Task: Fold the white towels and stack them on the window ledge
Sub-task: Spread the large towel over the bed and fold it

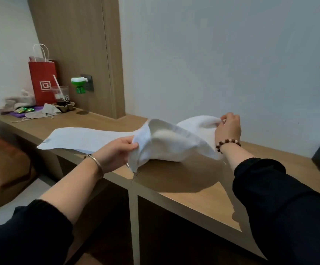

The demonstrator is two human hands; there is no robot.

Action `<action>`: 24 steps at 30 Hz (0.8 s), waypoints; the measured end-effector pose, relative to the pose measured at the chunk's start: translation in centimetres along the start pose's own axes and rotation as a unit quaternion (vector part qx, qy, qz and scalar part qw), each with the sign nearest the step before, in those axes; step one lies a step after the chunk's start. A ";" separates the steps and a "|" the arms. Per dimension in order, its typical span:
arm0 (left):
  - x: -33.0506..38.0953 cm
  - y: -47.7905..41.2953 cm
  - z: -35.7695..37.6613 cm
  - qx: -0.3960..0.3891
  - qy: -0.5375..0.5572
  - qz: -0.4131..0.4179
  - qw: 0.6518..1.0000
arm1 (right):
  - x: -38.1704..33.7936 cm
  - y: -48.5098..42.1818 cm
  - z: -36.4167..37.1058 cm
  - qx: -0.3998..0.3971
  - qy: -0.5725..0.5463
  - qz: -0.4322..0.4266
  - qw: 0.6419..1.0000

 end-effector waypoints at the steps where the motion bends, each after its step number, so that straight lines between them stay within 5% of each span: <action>1: -0.4 0.0 1.8 -0.077 -0.036 -0.038 0.996 | 0.1 -0.5 0.6 -0.033 -0.001 0.011 0.999; 4: -1.8 -0.9 5.4 -0.174 -0.162 -0.124 0.963 | 1.8 -0.9 3.4 -0.187 0.114 0.083 0.972; 7: -2.3 -3.6 5.0 -0.049 -0.324 -0.115 0.938 | 3.5 -0.2 4.9 -0.257 0.153 0.101 0.949; 11: -4.3 -6.7 3.9 0.075 -0.575 -0.092 0.809 | 4.2 0.8 6.8 -0.306 0.225 0.052 0.924; 14: -5.3 -8.3 4.2 0.122 -0.594 -0.090 0.790 | 3.3 1.3 7.0 -0.257 0.336 -0.055 0.904; 17: -5.3 -8.6 4.2 0.184 -0.538 -0.038 0.821 | 0.0 3.7 6.0 -0.146 0.224 -0.237 0.934; 19: -5.3 -8.5 4.3 0.205 -0.526 -0.004 0.825 | -2.7 7.0 5.6 -0.091 0.207 -0.375 0.899; 22: -5.3 -8.7 4.6 0.191 -0.573 0.010 0.797 | -3.9 12.2 8.3 -0.143 0.270 -0.509 0.805; 24: -5.5 -8.8 4.5 0.181 -0.604 0.011 0.776 | -3.6 13.5 9.4 -0.244 0.240 -0.497 0.798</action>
Point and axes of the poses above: each hand's wrist, its own y-axis away from the middle knuckle, its own z-axis out of the palm, x = y × z, the point moved 8 cm from there along -y, towards the middle knuckle, and after that the axes turned 12 degrees about -x, right-handed, at the moved point
